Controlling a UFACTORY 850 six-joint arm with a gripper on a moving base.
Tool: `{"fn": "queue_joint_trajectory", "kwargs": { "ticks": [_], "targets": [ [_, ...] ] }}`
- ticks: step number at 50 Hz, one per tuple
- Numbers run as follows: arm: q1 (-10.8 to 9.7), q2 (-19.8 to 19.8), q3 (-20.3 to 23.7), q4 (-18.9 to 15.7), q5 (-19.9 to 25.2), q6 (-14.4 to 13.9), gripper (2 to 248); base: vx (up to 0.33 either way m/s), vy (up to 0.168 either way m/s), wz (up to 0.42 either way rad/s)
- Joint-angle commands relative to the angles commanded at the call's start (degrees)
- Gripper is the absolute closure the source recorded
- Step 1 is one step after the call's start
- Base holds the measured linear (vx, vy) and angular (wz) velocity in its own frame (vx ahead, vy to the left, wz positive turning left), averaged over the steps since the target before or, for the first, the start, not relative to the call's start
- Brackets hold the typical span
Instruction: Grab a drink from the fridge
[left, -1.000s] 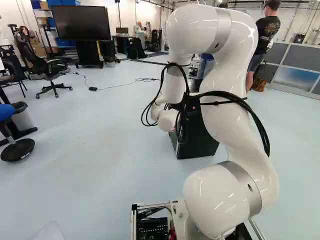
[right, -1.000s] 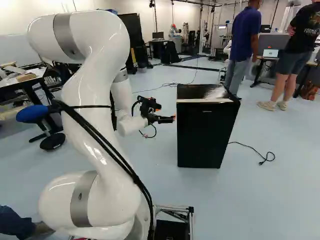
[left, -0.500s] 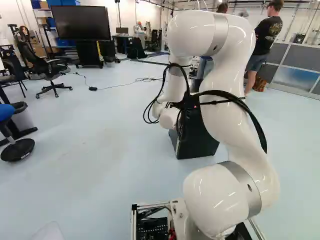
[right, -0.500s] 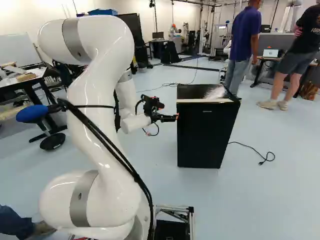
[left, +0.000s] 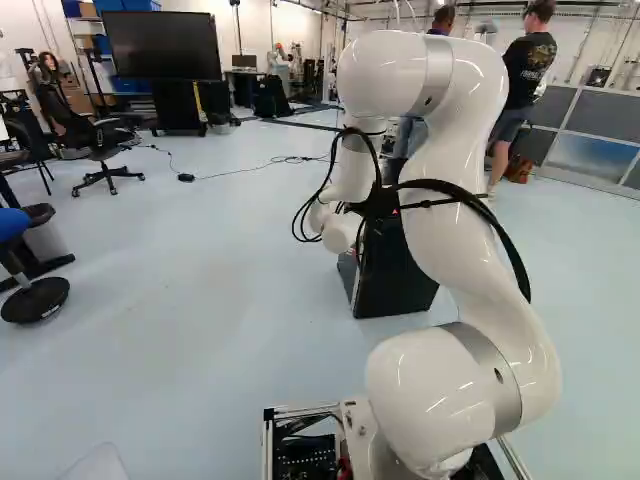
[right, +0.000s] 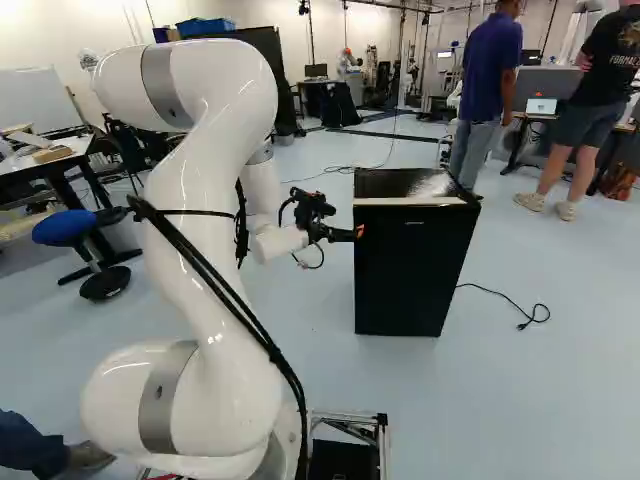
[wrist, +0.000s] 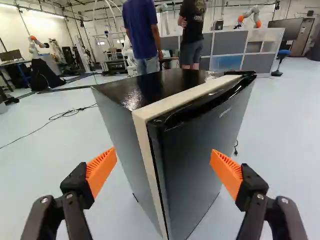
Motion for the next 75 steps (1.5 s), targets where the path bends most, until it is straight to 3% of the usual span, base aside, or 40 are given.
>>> {"fn": "queue_joint_trajectory", "kwargs": {
  "ticks": [75],
  "targets": [
    [-4.58, -2.42, -3.79, 0.00, 0.00, 0.00, 3, 0.000, 0.000, 0.000]
  ]
}}
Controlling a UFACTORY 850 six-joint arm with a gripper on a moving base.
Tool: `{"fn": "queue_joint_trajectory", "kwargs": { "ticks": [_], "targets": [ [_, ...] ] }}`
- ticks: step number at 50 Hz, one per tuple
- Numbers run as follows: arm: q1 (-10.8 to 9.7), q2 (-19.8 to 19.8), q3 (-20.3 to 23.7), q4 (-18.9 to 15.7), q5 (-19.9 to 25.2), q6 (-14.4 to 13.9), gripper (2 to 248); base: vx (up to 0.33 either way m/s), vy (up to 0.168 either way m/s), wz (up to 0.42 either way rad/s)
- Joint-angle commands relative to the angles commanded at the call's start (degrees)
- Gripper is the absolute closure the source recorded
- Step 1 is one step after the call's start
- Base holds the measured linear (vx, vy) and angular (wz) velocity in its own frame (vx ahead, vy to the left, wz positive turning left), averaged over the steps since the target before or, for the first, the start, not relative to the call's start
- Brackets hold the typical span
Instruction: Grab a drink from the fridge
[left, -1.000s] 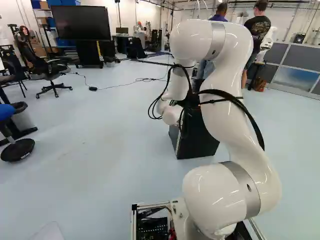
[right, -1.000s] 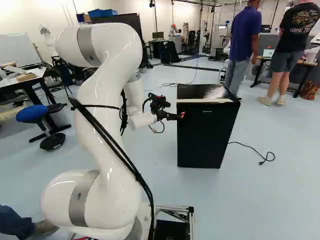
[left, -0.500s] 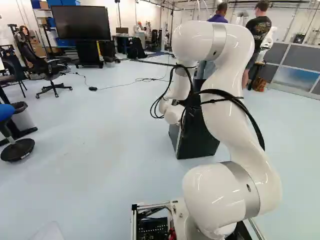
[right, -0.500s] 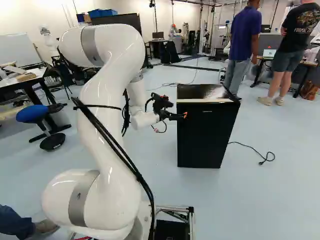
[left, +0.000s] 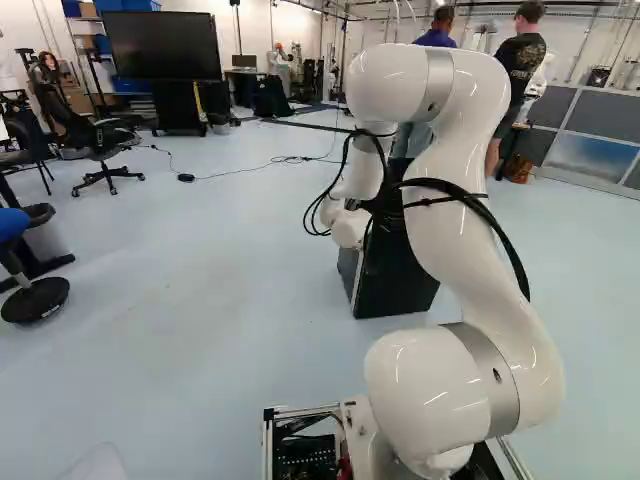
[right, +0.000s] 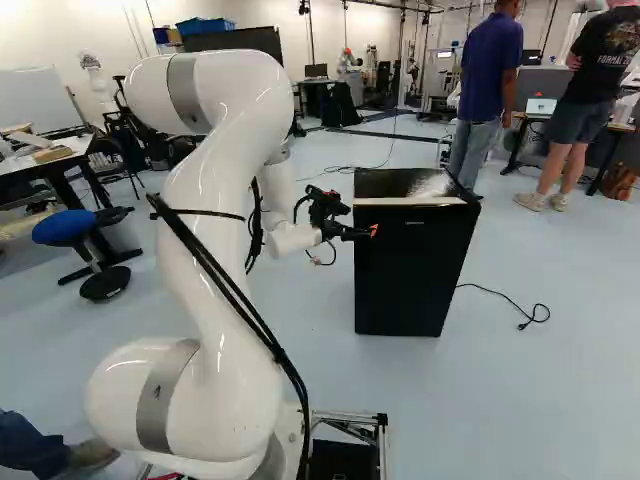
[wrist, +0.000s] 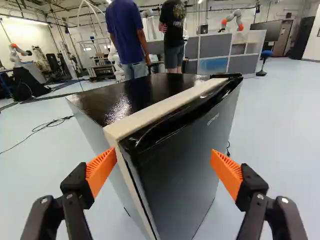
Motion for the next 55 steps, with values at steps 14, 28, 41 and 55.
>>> {"fn": "queue_joint_trajectory", "kwargs": {
  "ticks": [14, 28, 41, 55],
  "targets": [
    [-0.64, -0.16, -0.25, 0.00, 0.00, 0.00, 3, 0.000, 0.000, 0.000],
    [-1.23, 1.04, 1.64, 0.00, 0.00, 0.00, 3, 0.000, 0.000, 0.000],
    [-1.50, 3.51, 5.51, 0.00, 0.00, 0.00, 3, 0.000, 0.000, 0.000],
    [-1.12, 6.56, 10.23, 0.00, 0.00, 0.00, 3, 0.000, 0.000, 0.000]
  ]
}}
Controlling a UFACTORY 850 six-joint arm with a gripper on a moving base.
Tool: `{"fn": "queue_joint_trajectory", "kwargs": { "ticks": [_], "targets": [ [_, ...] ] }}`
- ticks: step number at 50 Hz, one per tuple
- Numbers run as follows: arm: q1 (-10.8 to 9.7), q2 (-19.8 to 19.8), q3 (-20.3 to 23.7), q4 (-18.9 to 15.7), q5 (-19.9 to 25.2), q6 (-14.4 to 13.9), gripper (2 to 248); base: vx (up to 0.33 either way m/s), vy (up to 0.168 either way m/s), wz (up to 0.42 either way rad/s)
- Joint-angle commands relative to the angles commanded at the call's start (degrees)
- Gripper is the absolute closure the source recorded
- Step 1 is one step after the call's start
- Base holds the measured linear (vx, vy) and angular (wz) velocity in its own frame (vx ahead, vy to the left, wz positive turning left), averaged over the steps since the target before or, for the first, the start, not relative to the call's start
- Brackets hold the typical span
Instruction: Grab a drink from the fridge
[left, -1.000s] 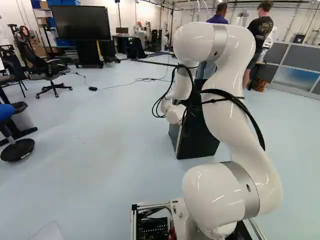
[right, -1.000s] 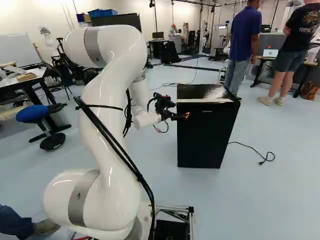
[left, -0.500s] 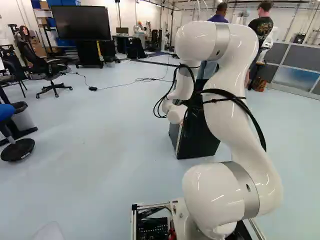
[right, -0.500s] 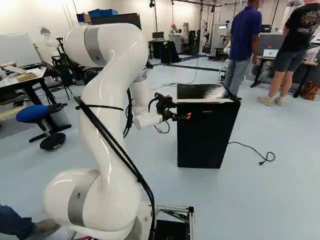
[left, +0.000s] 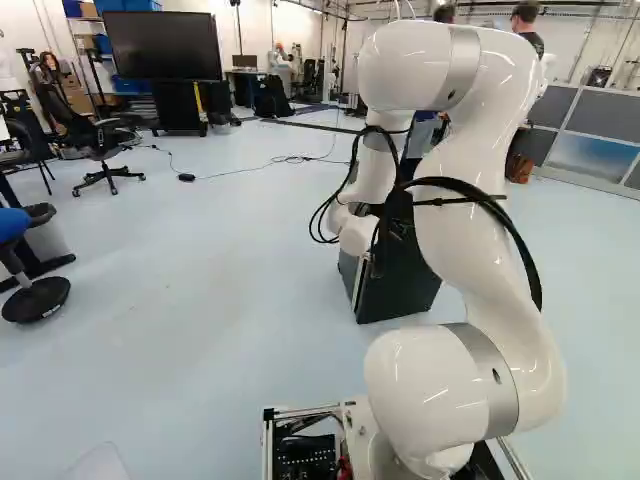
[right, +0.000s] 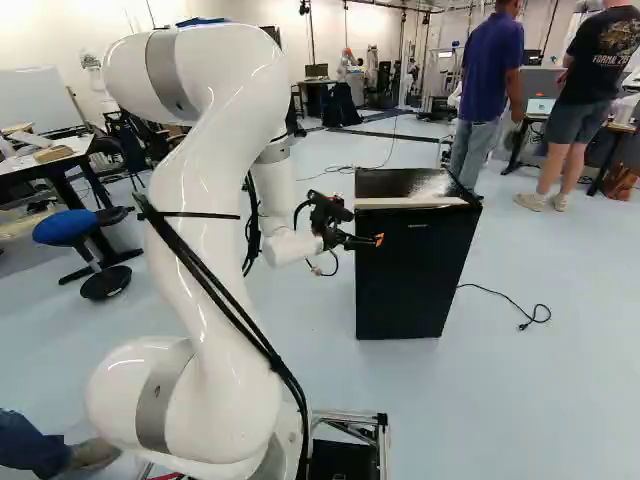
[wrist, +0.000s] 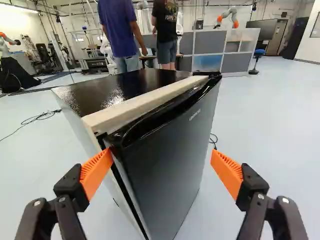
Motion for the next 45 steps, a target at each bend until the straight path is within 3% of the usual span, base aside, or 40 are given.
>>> {"fn": "queue_joint_trajectory", "kwargs": {
  "ticks": [24, 33, 45],
  "targets": [
    [3.48, 5.12, 7.75, 0.00, 0.00, 0.00, 3, 0.000, 0.000, 0.000],
    [4.88, 5.29, 8.01, 0.00, 0.00, 0.00, 3, 0.000, 0.000, 0.000],
    [5.20, 4.43, 6.73, 0.00, 0.00, 0.00, 3, 0.000, 0.000, 0.000]
  ]
}}
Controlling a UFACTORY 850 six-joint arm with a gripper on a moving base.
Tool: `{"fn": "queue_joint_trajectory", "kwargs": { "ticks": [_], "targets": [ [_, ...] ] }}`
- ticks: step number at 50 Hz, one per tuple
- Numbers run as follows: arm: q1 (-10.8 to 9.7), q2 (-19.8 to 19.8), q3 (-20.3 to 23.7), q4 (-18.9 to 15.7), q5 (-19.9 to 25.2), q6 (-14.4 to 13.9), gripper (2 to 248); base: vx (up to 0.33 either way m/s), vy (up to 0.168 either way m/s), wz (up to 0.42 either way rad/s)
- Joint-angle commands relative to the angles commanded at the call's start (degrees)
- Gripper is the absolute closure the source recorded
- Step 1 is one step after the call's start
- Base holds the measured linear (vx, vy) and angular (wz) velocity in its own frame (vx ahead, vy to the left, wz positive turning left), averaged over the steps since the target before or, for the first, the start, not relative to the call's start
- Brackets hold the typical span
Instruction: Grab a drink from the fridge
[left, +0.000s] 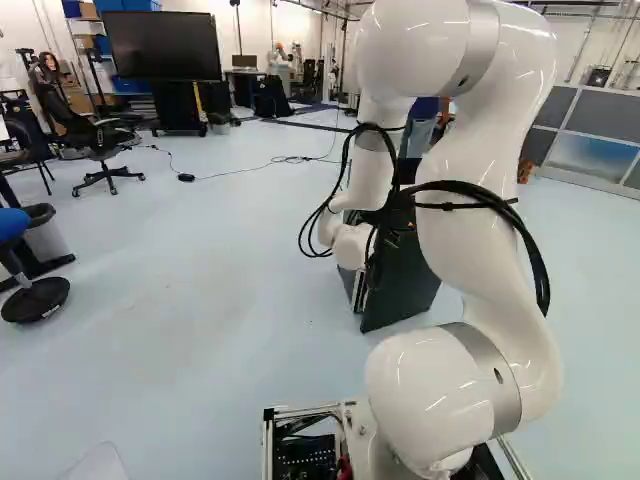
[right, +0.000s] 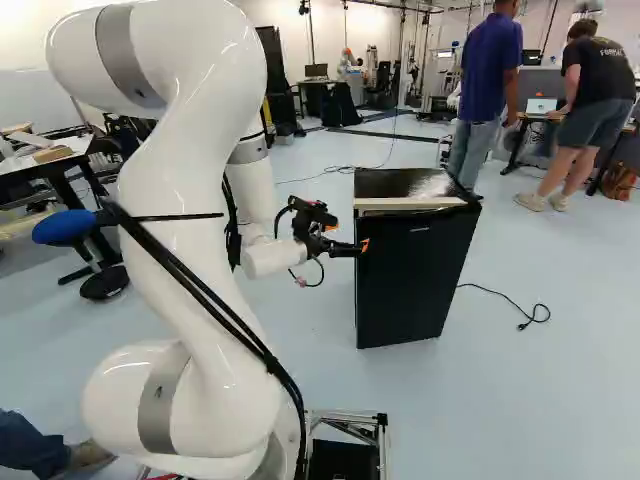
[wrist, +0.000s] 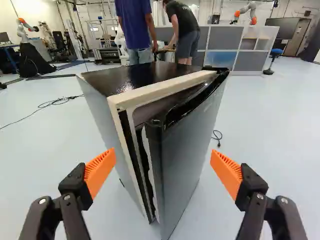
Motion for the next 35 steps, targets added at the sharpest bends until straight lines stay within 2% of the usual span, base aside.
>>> {"fn": "queue_joint_trajectory", "kwargs": {
  "ticks": [35],
  "targets": [
    [-0.18, -3.22, -4.86, 0.60, 0.59, 0.00, 3, 0.000, 0.000, 0.000]
  ]
}}
